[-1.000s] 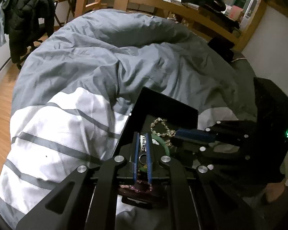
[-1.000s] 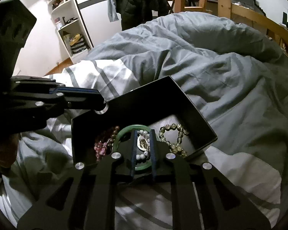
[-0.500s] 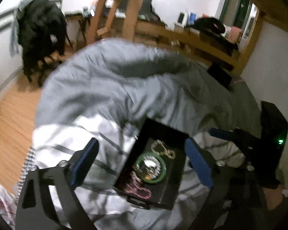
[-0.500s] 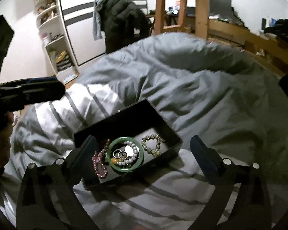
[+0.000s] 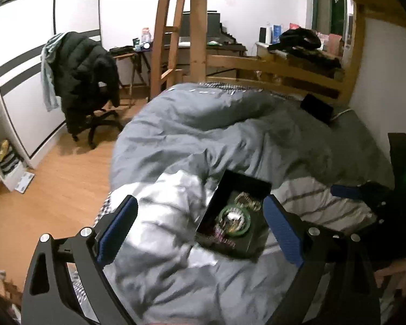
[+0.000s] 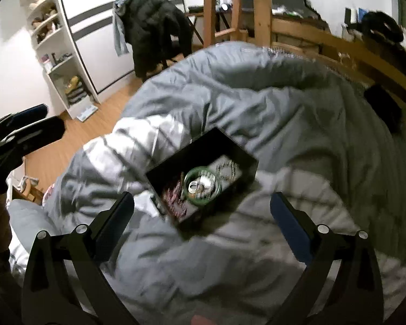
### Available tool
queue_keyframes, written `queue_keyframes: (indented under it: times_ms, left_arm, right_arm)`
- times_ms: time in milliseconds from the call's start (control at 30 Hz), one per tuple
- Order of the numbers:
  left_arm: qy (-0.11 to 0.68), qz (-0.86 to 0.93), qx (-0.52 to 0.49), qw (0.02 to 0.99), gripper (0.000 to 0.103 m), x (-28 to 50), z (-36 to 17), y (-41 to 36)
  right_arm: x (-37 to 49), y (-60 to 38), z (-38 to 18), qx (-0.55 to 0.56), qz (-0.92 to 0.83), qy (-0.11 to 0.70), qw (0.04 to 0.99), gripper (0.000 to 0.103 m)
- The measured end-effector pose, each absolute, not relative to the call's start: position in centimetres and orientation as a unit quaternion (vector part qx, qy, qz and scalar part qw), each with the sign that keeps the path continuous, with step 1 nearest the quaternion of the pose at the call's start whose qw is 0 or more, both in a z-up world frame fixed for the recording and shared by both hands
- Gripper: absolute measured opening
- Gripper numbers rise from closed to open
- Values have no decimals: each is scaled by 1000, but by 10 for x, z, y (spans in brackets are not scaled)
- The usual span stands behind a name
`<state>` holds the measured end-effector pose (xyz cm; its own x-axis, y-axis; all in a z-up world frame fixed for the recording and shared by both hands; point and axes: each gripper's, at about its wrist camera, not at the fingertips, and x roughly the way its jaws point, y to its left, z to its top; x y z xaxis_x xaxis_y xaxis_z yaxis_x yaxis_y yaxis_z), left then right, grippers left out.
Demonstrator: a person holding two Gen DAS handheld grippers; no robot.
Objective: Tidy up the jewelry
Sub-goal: 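Lower the black box onto the duvet with the left tool and release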
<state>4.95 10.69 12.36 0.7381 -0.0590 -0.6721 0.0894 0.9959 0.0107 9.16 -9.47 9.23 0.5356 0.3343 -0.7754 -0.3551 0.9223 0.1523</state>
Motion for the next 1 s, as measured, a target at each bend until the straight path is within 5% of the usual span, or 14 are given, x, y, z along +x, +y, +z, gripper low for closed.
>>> queue_keyframes:
  times_ms: [1000]
  left_arm:
    - [403,-28,46,913,92,-2,48,120]
  right_arm:
    - [41,-70,67,-37,184,442,877,99]
